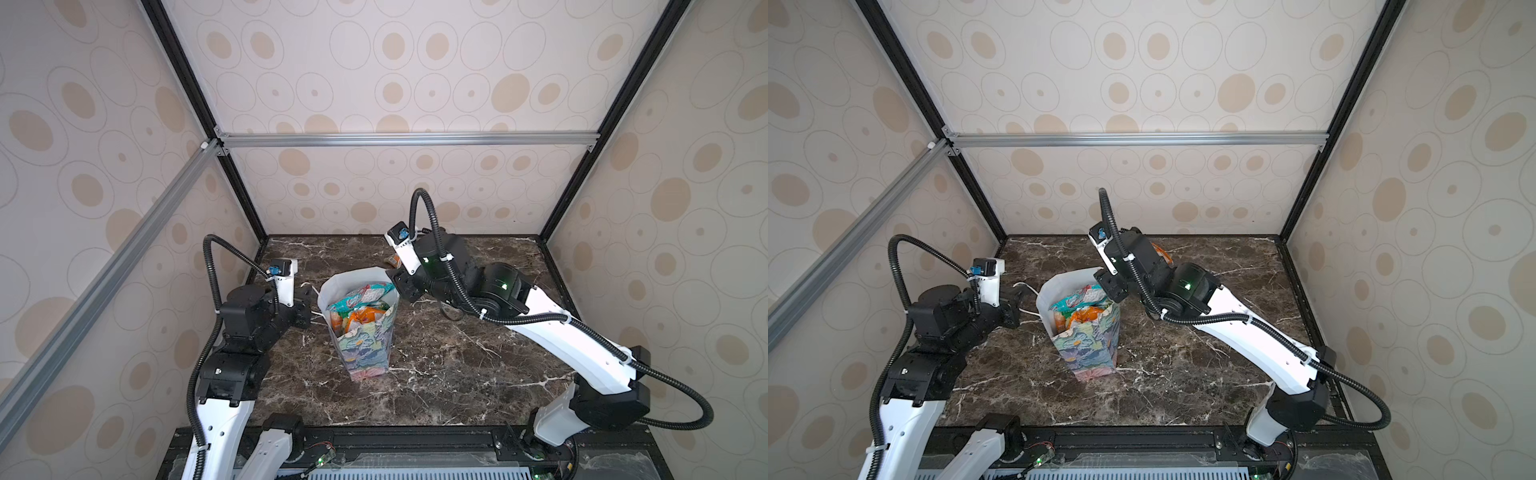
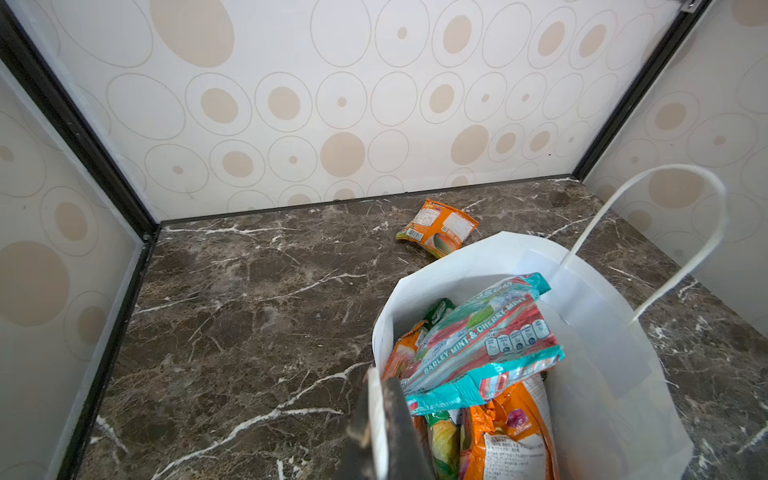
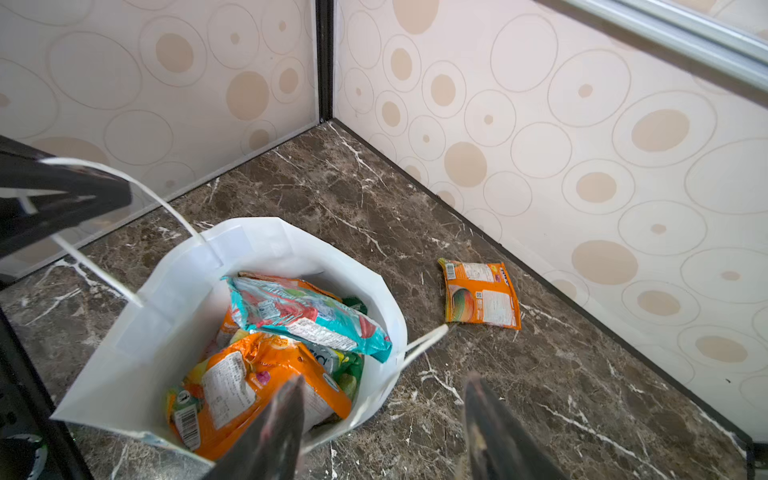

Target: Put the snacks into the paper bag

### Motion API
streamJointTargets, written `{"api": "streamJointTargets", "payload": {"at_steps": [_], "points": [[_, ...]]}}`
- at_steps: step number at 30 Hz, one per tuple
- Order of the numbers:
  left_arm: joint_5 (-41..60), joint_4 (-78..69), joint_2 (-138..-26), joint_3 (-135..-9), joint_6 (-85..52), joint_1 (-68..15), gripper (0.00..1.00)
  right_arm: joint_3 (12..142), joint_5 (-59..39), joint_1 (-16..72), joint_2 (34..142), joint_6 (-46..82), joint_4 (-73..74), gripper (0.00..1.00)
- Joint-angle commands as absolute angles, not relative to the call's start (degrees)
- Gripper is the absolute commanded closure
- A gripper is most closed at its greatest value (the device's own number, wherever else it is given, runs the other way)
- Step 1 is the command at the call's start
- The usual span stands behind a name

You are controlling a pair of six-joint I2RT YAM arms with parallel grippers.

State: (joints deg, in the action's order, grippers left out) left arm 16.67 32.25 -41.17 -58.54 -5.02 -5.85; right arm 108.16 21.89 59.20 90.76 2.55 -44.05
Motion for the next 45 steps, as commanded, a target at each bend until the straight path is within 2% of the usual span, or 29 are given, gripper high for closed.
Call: {"api": "streamJointTargets", "payload": {"at_steps": [1, 8, 12, 14, 16, 21, 25, 28, 32, 37, 38, 39, 42, 43, 45], "points": [[19.42, 30.95, -41.13, -62.02, -5.93, -5.98, 0.98, 106.24, 25.2, 59.83, 90.96, 6.55, -42.3, 0.36], [18.65, 31.55, -40.74, -62.24, -5.61, -5.98, 0.98, 104.17, 34.22, 59.64, 91.65, 7.45, -42.81, 0.35], [18.89, 31.39, -40.79, -61.54, -5.53, -5.98, 0.98, 100.17, 27.75, 57.82, 89.3, 8.33, -38.41, 0.42], [18.95, 31.21, -40.78, -61.44, -5.69, -5.98, 0.98, 99.3, 23.75, 56.81, 88.79, 9.64, -37.48, 0.51], [19.32, 30.66, -40.65, -61.27, -6.04, -5.98, 0.98, 98.62, 21.13, 56.38, 88.52, 10.11, -36.21, 0.68], [24.58, 27.1, -43.38, -61.51, -8.43, -5.98, 0.98, 103.44, 19.11, 56.3, 90.01, 5.23, -35.01, 1.0], [31.2, 23.39, -48.07, -66.28, -11.4, -5.98, 1.0, 114.23, 10.05, 57.42, 93.23, -0.41, -36.35, 1.0], [30.84, 19.84, -48.57, -69.4, -12.66, -5.98, 1.0, 116.18, 7.21, 59.47, 93.63, -4.54, -33.73, 1.0], [23.44, 21.5, -50.4, -68.37, -9.97, -5.98, 1.0, 110.84, 7.69, 59.22, 92.41, -3.63, -32.91, 1.0], [30.67, 17.83, -49.28, -63.45, -12.18, -6.03, 1.0, 99.53, 12.49, 57.77, 88.28, 0.04, -31.84, 0.98], [30.39, 17.26, -48.46, -62.33, -12.52, -5.98, 1.0, 98.8, 12.95, 57.83, 87.37, 0.37, -32.07, 0.95], [29.85, 17.68, -47.55, -61.67, -12.38, -5.99, 1.0, 98.03, 13.29, 57.79, 86.26, 0.63, -32.17, 0.88], [27.43, 20.81, -46.22, -61.33, -10.87, -5.98, 1.0, 96.67, 15.41, 57.76, 83.09, 0.97, -32.66, 0.56], [27.29, 21.0, -45.85, -60.87, -10.35, -5.98, 1.0, 97.0, 16.41, 57.81, 82.27, 0.82, -33.46, 0.49], [25.11, 21.3, -45.61, -59.83, -9.47, -5.98, 1.0, 98.29, 17.7, 57.75, 81.19, 1.38, -35.03, 0.46]]}}
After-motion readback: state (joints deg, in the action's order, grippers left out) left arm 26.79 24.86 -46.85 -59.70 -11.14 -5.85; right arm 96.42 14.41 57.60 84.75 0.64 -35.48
